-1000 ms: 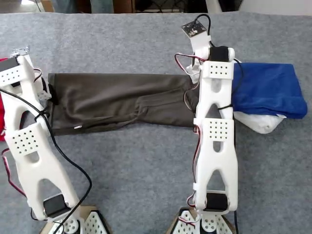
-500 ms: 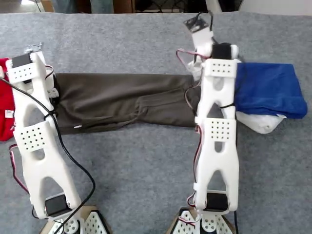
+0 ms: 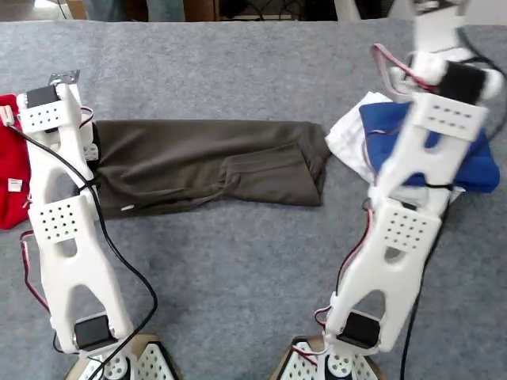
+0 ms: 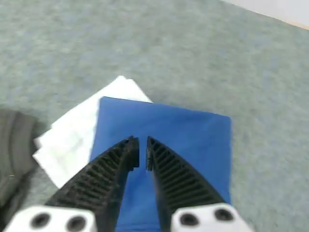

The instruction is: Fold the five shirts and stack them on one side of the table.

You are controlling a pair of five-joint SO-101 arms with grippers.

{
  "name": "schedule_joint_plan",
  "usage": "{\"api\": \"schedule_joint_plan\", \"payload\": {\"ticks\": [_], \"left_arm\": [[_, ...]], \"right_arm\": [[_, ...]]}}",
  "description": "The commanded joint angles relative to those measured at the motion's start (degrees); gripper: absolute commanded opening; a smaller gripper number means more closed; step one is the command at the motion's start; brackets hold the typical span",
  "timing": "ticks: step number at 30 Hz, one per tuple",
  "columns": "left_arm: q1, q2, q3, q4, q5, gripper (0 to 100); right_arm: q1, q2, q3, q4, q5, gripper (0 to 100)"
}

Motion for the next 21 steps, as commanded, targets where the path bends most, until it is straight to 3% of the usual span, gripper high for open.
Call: {"api": "schedule_joint_plan", "payload": {"ticks": [1,7,13,21], "left_arm": [[3.47,-3.87,-2.77,1.49,-0.97,3],[12.79,-12.48,1.8,1.49,-0.97,3],[22.9,-19.69,4.79,1.49,-0.09,3],[35.74,-23.12,4.26,1.41,13.45,3]], "right_arm": [[5.36,-5.05,-2.33,-2.9,-0.62,4.3],[13.36,-6.73,-2.33,-7.56,-2.02,4.3],[14.95,-8.31,-2.33,-7.47,-5.01,4.3],[14.95,-8.31,-2.33,-7.38,-4.92,4.3]]}}
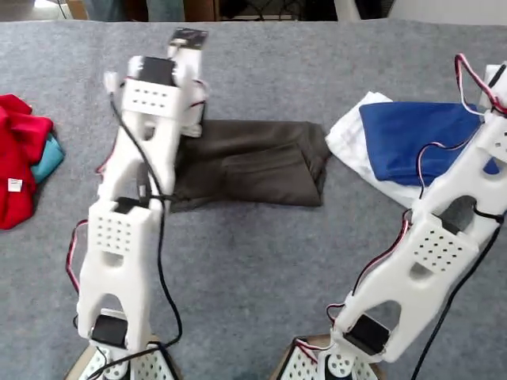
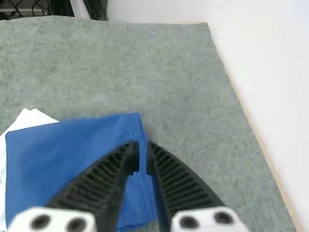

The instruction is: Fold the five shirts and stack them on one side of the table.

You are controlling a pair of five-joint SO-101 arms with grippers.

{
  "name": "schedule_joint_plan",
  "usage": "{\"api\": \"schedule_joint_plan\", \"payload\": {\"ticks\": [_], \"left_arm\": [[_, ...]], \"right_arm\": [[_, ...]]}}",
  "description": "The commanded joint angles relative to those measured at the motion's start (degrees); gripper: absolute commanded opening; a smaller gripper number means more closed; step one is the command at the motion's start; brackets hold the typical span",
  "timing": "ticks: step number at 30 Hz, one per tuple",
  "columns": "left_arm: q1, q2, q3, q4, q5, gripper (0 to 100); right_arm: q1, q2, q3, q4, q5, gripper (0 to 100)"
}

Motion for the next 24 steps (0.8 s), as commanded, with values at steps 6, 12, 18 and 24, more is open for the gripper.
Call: {"api": "schedule_joint_plan", "payload": {"ticks": [6,12,18,24], "left_arm": [[13.23,-4.22,-1.01,-0.09,9.05,3],[18.24,-1.49,-3.38,-6.42,13.27,3],[22.2,2.46,-3.65,-12.75,14.07,3],[24.22,4.84,-3.65,-16.44,14.07,3]], "right_arm": [[0.7,-3.47,-2.24,-0.62,-0.35,4.3],[0.44,-3.47,-2.15,-0.53,-0.44,4.3],[1.58,-3.47,-2.15,-0.53,-0.09,4.3],[1.76,-3.47,-2.15,-0.53,-0.09,4.3]]}}
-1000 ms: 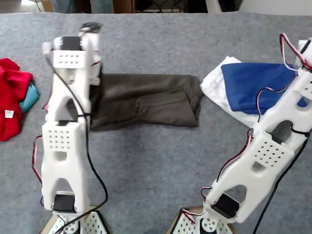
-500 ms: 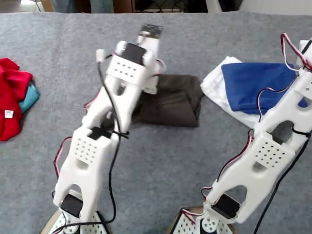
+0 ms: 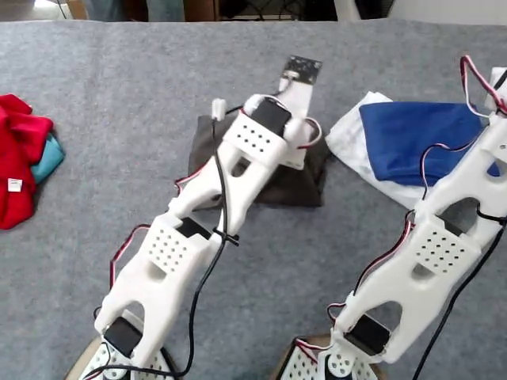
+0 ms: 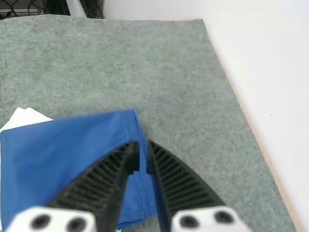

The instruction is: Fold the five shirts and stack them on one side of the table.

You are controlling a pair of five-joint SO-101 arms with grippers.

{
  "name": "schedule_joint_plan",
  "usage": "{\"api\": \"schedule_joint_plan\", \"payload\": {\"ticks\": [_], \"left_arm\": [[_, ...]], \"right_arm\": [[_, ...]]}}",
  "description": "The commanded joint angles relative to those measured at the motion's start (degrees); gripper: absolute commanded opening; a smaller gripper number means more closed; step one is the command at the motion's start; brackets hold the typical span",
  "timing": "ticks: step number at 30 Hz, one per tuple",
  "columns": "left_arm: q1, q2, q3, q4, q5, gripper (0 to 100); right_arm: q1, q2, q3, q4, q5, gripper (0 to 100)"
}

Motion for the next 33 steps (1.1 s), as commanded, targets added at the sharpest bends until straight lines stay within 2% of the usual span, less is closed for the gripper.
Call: {"api": "schedule_joint_plan", "payload": {"ticks": [1,10,21,23,27,30,33], "left_arm": [[1.54,-0.88,-2.59,-3.16,0.44,3],[4.88,-0.35,-2.07,-6.95,0.44,3],[5.05,0.97,-2.51,-7.21,0.44,4],[5.05,1.32,-2.59,-6.77,0.35,8],[4.7,0.79,-2.68,-5.98,1.85,24],[1.71,-2.29,-6.46,-3.25,3.25,24],[-4.7,-4.75,-13.49,1.41,2.99,23]], "right_arm": [[0.88,-3.47,-2.15,-0.53,-0.09,4.3],[0.97,-3.47,-2.15,-0.53,-0.09,4.3],[0.88,-3.38,-2.07,-0.53,-0.09,4.3],[0.79,-3.38,-2.07,-0.53,-0.09,4.3],[0.53,-2.07,-2.15,-0.53,-0.09,4.3],[0.0,-1.36,-2.24,-0.79,-0.09,4.4],[-2.55,-1.1,-2.07,-0.53,-0.44,4.4]]}}
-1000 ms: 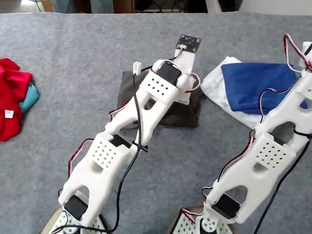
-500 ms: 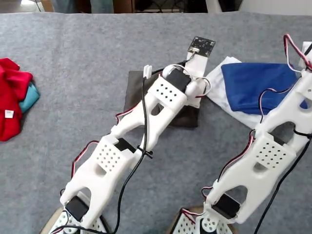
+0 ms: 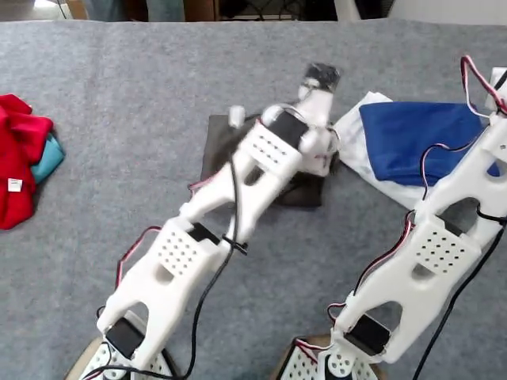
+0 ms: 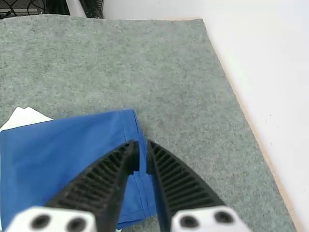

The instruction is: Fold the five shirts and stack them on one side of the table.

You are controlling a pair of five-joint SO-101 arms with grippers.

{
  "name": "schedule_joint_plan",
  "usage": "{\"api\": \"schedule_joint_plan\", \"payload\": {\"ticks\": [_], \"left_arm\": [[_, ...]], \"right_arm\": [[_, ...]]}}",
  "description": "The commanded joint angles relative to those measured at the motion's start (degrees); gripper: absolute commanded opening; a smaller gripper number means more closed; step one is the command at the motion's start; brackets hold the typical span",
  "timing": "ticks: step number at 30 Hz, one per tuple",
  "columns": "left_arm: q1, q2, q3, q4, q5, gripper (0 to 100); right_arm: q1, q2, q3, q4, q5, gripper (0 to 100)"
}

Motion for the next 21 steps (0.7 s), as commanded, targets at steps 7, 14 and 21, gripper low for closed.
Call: {"api": "schedule_joint_plan", "payload": {"ticks": [7,14,21], "left_arm": [[-27.91,-2.9,-11.65,12.84,0.62,3],[-36.18,13.19,-9.45,6.15,1.49,3],[-38.11,20.31,-19.65,7.74,1.49,3]], "right_arm": [[-20.22,1.63,4.26,2.64,-0.53,4.3],[-37.27,6.55,19.74,1.14,-0.53,4.3],[-45.45,12.79,26.24,4.57,-0.35,4.3]]}}
